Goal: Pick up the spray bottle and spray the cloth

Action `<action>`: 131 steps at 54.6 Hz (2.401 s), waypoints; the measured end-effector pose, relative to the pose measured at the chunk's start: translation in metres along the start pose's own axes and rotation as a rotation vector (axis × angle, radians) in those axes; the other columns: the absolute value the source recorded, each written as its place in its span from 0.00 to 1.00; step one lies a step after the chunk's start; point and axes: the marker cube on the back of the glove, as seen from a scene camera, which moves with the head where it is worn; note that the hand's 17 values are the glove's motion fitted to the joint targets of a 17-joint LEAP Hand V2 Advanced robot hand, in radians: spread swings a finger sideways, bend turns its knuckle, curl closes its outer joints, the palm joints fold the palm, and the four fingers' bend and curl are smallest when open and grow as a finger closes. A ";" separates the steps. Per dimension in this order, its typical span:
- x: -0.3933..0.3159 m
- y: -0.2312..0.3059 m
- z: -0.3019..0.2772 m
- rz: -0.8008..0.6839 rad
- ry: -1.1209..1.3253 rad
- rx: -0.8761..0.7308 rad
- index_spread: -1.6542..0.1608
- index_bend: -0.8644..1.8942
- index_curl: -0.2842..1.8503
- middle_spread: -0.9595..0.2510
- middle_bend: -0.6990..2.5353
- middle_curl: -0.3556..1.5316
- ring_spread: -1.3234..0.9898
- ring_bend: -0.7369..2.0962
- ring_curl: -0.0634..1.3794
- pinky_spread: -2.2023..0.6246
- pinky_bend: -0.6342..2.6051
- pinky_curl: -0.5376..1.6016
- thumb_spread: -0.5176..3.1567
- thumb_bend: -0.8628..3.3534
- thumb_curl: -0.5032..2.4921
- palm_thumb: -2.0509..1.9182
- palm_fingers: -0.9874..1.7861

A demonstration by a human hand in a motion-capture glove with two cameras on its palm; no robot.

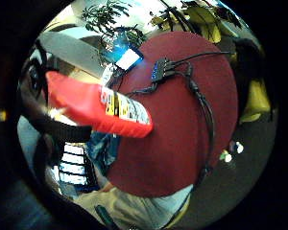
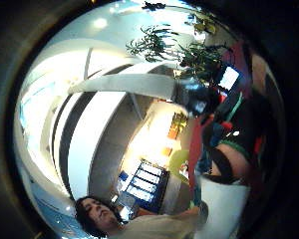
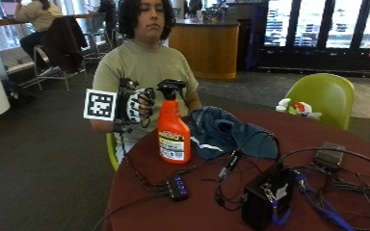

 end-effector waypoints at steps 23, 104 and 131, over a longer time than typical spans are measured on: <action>0.006 -0.014 0.022 0.034 -0.051 0.056 0.77 0.59 0.40 0.62 0.48 0.58 0.49 0.63 0.48 0.72 0.49 0.54 0.43 0.24 0.40 0.76 0.82; -0.046 0.137 -0.128 -0.127 0.664 -0.420 0.69 0.37 0.27 0.81 0.27 0.37 0.56 0.38 0.27 0.86 0.29 0.41 0.44 0.20 0.31 0.65 0.52; -0.015 0.023 -0.018 0.018 -0.003 -0.389 0.73 0.36 0.25 0.86 0.27 0.35 0.58 0.39 0.28 0.86 0.31 0.42 0.43 0.20 0.31 0.68 0.51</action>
